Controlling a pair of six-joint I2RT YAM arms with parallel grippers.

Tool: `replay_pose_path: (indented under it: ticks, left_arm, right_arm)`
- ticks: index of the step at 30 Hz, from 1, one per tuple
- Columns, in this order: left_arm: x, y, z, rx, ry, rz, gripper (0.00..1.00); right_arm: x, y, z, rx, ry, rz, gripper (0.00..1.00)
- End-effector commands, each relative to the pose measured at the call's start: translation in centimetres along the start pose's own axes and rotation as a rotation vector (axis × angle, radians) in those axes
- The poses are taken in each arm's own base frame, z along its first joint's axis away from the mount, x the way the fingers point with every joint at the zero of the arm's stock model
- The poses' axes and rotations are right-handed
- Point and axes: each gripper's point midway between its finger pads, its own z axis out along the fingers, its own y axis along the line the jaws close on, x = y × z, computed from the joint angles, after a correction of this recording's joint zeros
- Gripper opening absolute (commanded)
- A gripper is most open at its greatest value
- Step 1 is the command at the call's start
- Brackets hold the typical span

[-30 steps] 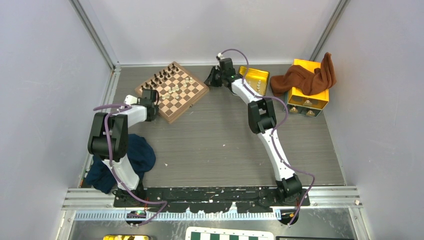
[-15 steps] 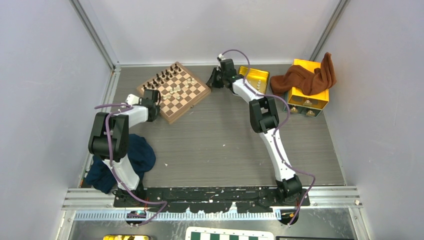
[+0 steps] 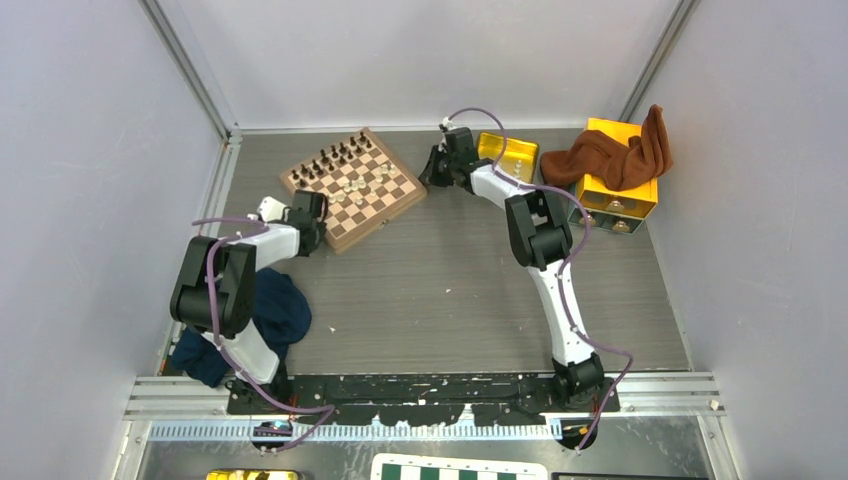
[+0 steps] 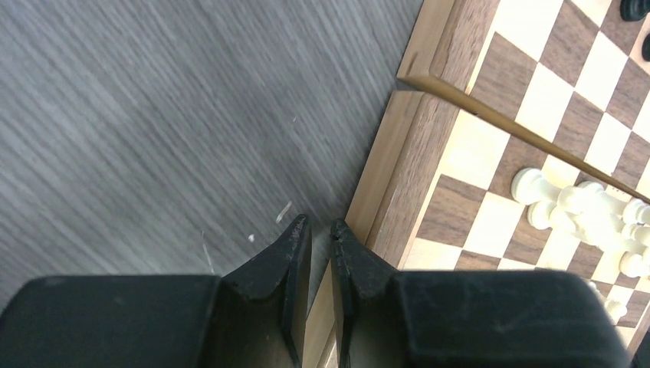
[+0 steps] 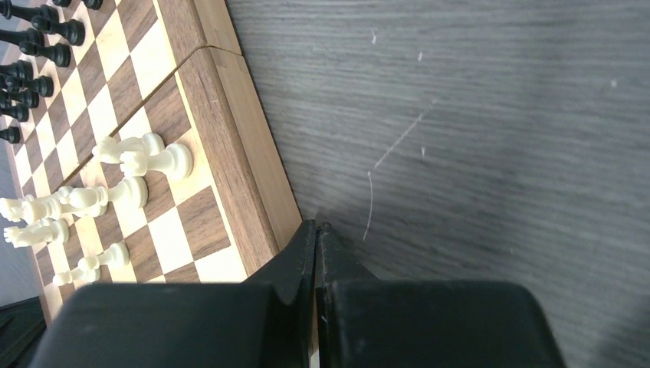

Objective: Set up the chess pieces on the board
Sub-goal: Move the chessboard to the center of the board.

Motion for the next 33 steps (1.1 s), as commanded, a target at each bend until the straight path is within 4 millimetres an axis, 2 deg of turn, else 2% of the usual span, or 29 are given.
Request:
replay_pose_path:
  ticks: [1,15,18,33]
  left_arm:
    - [2.6,-2.0,-2.0,0.104,0.084,0.022,0.19]
    - [4.8,-1.6,-4.3,0.148,0.109,0.095,0.19]
    - [5.2,-1.4,-4.8,0.157,0.112,0.108,0.19]
    - [7.2,-0.5,-7.1,0.198,0.127,0.176,0.19]
  right_arm:
    - [2.0,6.8,-2.4,-0.127,0.044,-0.052,0.01]
    - [5.9,8.0,-5.5,-0.105,0.062,-0.089,0.01]
    - [6.0,8.6,-6.2,-0.116,0.043,-0.103,0.01]
    - [9.5,9.1,-9.7,-0.095,0.041,-0.128,0.01]
